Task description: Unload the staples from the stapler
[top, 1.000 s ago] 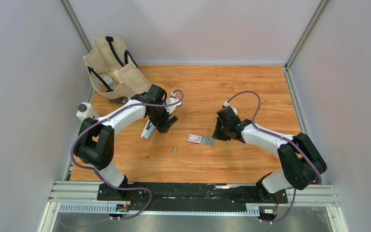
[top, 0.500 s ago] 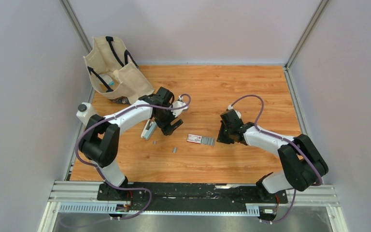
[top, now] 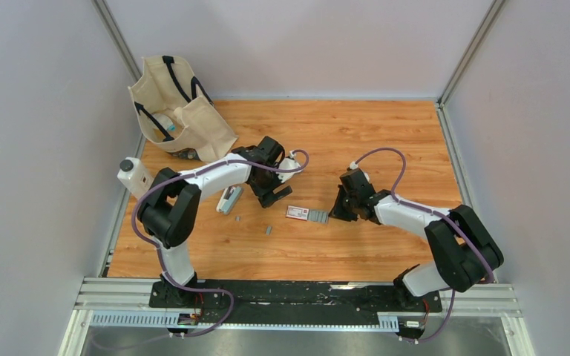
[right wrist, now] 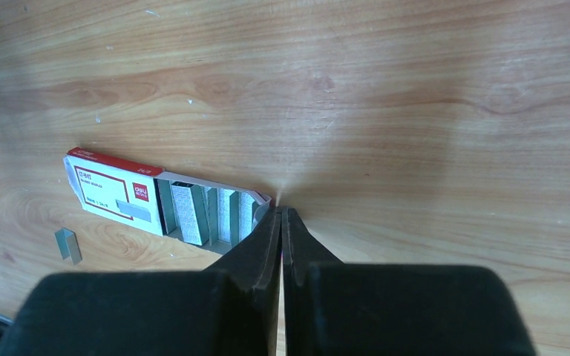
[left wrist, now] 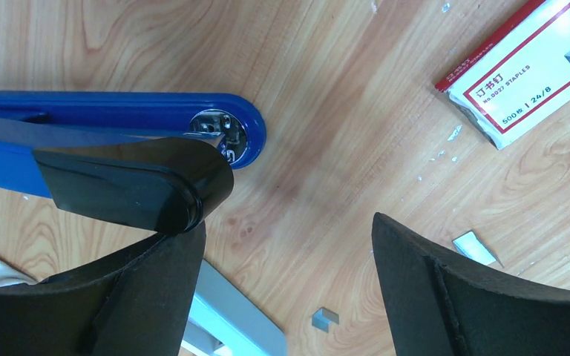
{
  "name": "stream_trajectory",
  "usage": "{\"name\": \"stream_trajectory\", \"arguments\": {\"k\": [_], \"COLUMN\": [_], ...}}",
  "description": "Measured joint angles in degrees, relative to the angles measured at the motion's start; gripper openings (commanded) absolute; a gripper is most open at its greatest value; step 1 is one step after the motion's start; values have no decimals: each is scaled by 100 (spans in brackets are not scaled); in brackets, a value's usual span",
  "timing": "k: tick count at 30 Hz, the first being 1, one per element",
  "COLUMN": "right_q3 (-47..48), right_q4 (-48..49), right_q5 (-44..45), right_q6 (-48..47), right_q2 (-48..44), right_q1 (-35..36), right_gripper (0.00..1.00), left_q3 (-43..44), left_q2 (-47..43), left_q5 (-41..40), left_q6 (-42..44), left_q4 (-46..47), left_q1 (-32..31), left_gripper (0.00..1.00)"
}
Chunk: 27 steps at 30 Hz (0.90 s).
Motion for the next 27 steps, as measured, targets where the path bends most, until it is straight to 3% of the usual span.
{"name": "stream_trajectory", "arguments": {"k": [16, 27], "right_q3": [-103, 140], "right_q4": [197, -455], "right_q5": [-179, 260], "right_q6": [170, 85], "right_q2": [-4, -610], "right_q1": [0, -4], "right_gripper": [6, 35], "left_q3": [15, 50], "left_q2": [92, -328], "left_q5": [-138, -240], "left_q6": [-2, -2], "left_q4": [46, -280], "left_q1": [-330, -129], "left_gripper": [91, 91]}}
